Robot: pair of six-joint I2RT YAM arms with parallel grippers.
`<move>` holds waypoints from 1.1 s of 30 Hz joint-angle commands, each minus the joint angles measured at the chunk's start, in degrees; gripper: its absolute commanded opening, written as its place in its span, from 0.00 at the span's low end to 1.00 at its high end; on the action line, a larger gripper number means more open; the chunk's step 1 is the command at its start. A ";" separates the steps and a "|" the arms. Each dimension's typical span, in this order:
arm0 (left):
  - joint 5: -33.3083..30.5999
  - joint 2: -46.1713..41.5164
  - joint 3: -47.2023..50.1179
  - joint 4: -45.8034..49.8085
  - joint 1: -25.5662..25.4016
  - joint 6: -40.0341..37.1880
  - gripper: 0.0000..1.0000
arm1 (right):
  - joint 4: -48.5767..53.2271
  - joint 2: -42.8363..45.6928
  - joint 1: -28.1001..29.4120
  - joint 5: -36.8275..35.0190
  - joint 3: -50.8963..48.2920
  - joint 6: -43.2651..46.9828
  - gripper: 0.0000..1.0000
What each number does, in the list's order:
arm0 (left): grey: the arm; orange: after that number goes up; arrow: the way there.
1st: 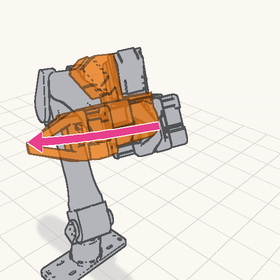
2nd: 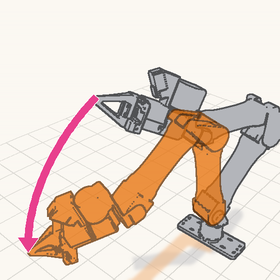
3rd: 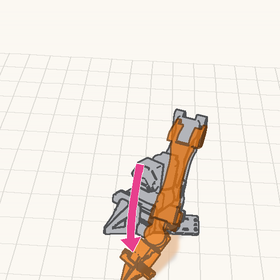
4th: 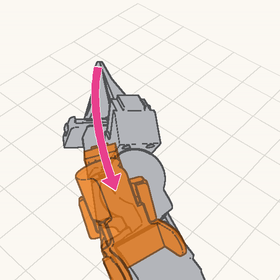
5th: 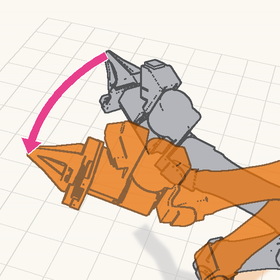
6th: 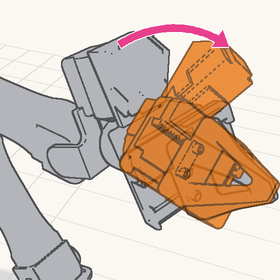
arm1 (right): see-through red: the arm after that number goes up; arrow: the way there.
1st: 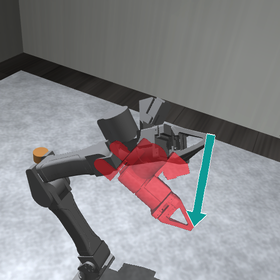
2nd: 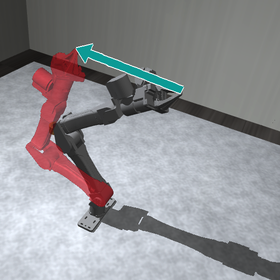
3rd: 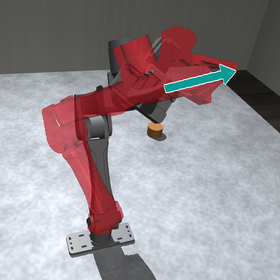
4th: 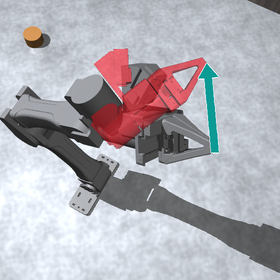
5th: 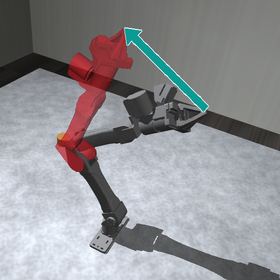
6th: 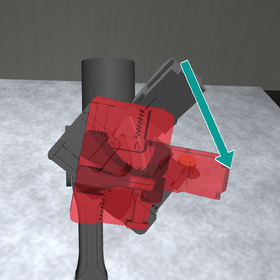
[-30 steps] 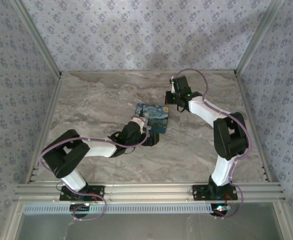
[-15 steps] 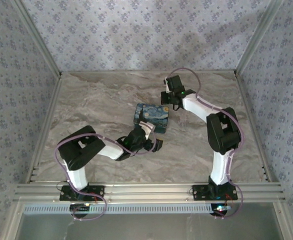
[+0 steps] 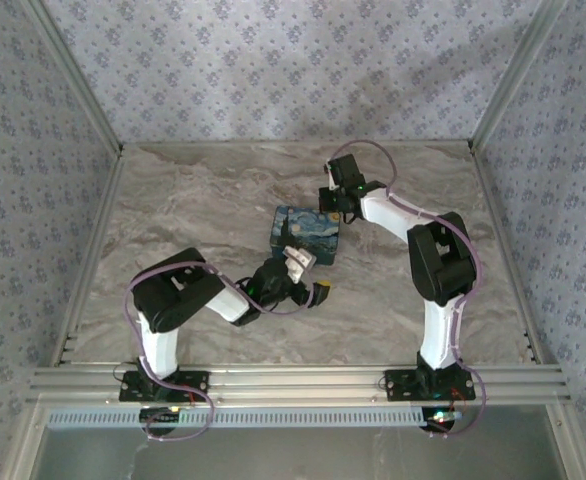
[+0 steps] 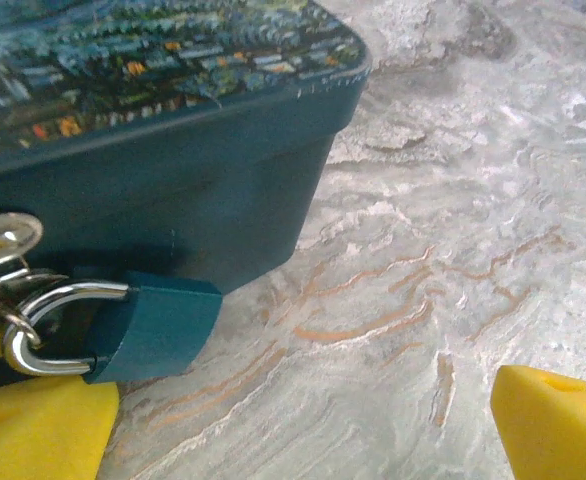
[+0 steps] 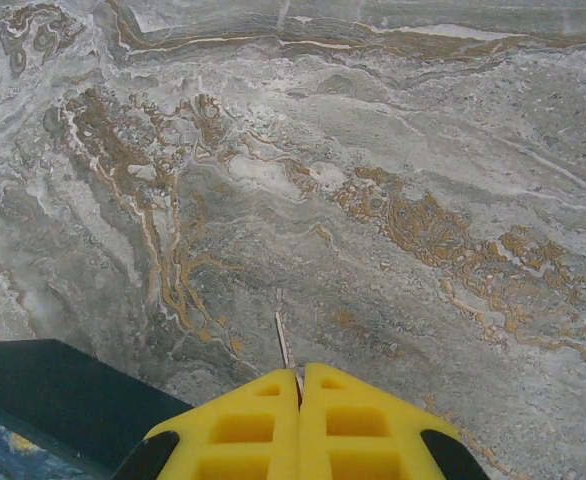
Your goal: Unlock a padlock with a key
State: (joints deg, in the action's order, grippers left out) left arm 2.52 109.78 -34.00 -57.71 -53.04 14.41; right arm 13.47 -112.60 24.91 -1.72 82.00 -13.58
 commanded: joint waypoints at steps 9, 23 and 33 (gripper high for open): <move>-2.21 3.12 -1.27 -6.23 2.04 6.81 0.98 | -1.10 1.36 0.40 0.00 -1.79 0.74 0.00; 0.26 5.35 -3.64 -9.19 0.33 6.43 0.93 | -2.32 1.99 0.42 0.57 -3.00 0.84 0.00; 3.74 7.87 -2.38 -19.03 2.05 11.47 0.89 | -3.45 2.82 0.25 1.01 -4.84 0.98 0.00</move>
State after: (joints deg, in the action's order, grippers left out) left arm 4.29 116.51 -36.16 -70.52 -51.72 23.27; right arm 8.91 -111.48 24.84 -1.72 78.28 -13.45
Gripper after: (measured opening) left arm 0.887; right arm 0.063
